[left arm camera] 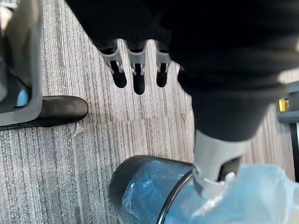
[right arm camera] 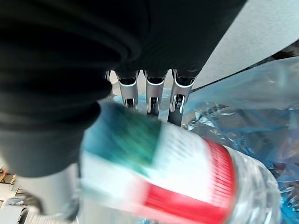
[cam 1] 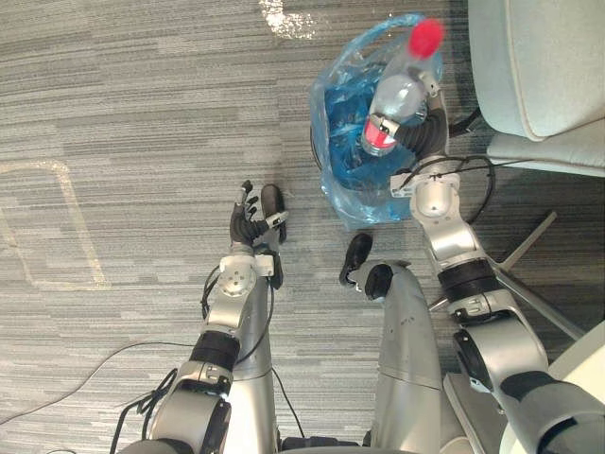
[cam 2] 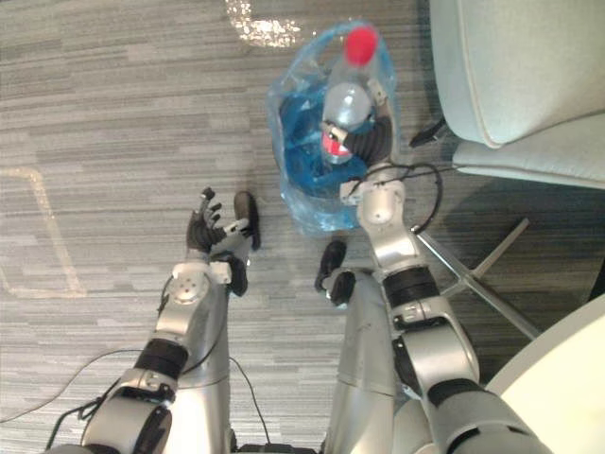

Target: Gather rubbish on tea table into small bin, then transfer packed bag to large trash can.

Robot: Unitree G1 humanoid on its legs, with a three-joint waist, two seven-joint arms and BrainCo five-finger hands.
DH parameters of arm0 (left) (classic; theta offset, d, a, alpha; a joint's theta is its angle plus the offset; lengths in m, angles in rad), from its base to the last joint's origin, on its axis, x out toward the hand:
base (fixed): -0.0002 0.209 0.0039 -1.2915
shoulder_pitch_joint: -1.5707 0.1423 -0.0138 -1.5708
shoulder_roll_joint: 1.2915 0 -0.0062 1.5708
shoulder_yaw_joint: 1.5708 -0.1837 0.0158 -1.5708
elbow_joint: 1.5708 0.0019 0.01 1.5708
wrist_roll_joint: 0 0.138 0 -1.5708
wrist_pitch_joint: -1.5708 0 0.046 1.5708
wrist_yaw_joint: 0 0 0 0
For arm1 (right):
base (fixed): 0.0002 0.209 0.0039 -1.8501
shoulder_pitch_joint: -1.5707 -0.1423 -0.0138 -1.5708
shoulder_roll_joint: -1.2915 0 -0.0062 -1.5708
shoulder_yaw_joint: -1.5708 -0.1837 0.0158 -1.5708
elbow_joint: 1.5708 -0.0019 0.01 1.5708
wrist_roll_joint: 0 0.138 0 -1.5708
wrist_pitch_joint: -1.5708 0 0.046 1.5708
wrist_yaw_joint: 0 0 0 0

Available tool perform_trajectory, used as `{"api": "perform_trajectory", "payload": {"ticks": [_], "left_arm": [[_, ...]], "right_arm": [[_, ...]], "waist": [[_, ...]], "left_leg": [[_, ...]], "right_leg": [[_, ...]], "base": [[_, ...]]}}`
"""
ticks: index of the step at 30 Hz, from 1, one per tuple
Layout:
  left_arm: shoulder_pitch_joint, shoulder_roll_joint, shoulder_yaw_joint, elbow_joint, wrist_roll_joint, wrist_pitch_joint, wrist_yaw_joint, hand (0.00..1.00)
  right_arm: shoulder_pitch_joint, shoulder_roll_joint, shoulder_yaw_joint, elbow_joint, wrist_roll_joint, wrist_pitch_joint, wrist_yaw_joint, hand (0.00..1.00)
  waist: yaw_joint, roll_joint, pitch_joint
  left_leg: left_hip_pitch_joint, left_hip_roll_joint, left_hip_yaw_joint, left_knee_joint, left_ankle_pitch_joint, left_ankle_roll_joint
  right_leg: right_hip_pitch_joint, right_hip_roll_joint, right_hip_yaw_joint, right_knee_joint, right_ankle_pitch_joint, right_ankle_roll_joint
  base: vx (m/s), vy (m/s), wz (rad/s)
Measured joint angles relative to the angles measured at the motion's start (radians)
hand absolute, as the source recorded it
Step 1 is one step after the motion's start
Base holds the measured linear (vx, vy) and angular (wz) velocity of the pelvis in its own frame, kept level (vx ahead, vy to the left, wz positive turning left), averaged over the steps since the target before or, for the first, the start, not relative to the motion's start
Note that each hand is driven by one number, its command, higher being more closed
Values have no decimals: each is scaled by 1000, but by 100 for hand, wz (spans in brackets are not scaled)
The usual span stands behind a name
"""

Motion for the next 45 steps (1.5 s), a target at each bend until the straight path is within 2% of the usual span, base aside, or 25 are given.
{"api": "perform_trajectory", "payload": {"ticks": [4, 8, 11, 16, 20, 24, 35, 44, 45], "left_arm": [[0, -1, 1, 5, 2, -3, 5, 0], [2, -5, 8, 26, 6, -4, 4, 0], [19, -6, 28, 41, 23, -2, 2, 0], [70, -19, 38, 60, 25, 4, -1, 0], [106, -28, 38, 61, 43, 8, -3, 0], [108, -28, 38, 75, 44, 8, -2, 0], [91, -27, 40, 99, 62, -1, 9, 0], [36, -29, 38, 118, 58, -22, 30, 0], [32, -29, 38, 118, 56, -25, 32, 0]], "right_arm": [[28, 26, -29, -63, -6, -4, -11, 0], [115, 29, -24, -161, -61, -13, -16, 0], [200, 58, -11, -234, -82, -19, -2, 0], [339, 108, 45, -317, -134, -34, 16, 0], [402, 120, 70, -324, -221, -41, 23, 0], [421, 145, 76, -310, -329, -30, 21, 0], [346, 176, 82, 42, -476, 36, 17, 0], [186, 175, 61, 265, -517, 99, 14, 0], [171, 175, 54, 284, -518, 107, 13, 100]], "waist": [[-2, -1, -2], [-4, -6, -9], [-10, -25, -28], [-10, -39, -49], [-11, -46, -57], [-11, -50, -59], [-9, -49, -59], [-4, -48, -56], [-3, -47, -56]], "left_leg": [[1, 2, -3, -3, 3, 1], [14, 5, -3, -5, 5, 4], [31, 9, 4, -24, 9, 7], [97, 22, 10, -57, 10, 3], [141, 24, 13, -81, 11, 3], [157, 25, 14, -93, 16, 0], [152, 17, 13, -141, 35, -10], [92, 7, 10, -146, 52, -16], [85, 6, 8, -146, 52, -15]], "right_leg": [[0, 4, -2, -1, 4, -7], [12, 6, -2, -6, 8, -15], [24, 9, -2, -25, 16, -24], [92, 26, -4, -78, 33, -24], [136, 33, -4, -110, 42, -23], [153, 37, -5, -125, 47, -24], [136, 35, -12, -142, 51, -30], [66, 24, -14, -119, 45, -26], [60, 24, -15, -119, 45, -26]], "base": [[-35, 4, -1], [-25, 3, -2], [-19, 0, -7], [-2, -5, -9], [1, 3, -2], [0, 0, 0], [-9, -3, 2], [-5, -4, 4], [-6, -1, 4]]}}
